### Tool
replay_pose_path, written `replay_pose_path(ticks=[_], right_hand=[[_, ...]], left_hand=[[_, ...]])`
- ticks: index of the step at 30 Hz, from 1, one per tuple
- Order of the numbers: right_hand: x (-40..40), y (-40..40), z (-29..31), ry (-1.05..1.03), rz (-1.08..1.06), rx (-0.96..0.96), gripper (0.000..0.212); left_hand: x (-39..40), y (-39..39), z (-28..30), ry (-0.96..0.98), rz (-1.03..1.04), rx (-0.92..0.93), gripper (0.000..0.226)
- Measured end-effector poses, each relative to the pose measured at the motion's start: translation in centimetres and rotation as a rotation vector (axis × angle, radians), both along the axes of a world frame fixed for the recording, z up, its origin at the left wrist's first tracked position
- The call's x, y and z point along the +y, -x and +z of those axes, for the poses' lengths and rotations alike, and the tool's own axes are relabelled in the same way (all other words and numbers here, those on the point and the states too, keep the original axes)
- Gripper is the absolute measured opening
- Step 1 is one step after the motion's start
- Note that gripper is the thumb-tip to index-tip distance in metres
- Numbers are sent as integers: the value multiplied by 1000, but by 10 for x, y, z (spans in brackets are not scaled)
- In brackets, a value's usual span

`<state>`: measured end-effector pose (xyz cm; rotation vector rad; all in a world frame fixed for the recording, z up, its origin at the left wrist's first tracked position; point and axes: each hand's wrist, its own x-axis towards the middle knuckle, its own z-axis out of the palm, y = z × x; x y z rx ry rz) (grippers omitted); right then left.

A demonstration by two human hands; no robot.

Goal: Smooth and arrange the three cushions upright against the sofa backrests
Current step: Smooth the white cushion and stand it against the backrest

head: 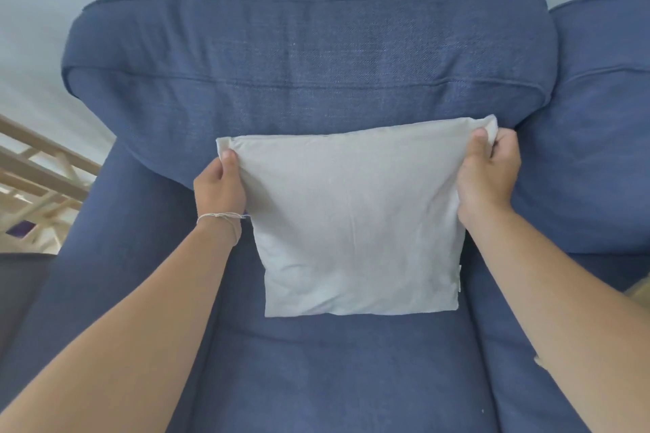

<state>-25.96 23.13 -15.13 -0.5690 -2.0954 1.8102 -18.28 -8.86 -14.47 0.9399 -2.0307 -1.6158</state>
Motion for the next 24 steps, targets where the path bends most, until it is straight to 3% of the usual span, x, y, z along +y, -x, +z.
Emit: replay_pose_path(ticks=[3, 5, 9, 12, 14, 17, 18, 21, 24], right_hand=[[1, 5, 6, -27, 54, 14, 24], [4, -1, 7, -15, 87, -11, 24], [30, -40, -23, 150, 82, -125, 24], [49, -92, -73, 77, 161, -346, 41], [57, -129, -101, -33, 284, -513, 44], [62, -161, -135, -226, 400, -730, 21], [63, -165, -143, -312, 400, -769, 16], [64, -161, -159, -463, 370, -814, 27], [67, -153, -166, -560, 361, -786, 39]], left_hand=[[4, 6, -1, 132, -1, 19, 45], [7, 5, -3, 117, 4, -7, 46], [1, -29, -32, -274, 46, -153, 60], [5, -79, -84, -391, 41, -379, 40], [12, -114, -117, -307, -50, -549, 42], [22, -143, -151, -89, -268, -742, 19], [26, -146, -156, -15, -305, -785, 21], [33, -145, -161, 203, -352, -893, 25], [25, -144, -171, 251, -315, -937, 26]])
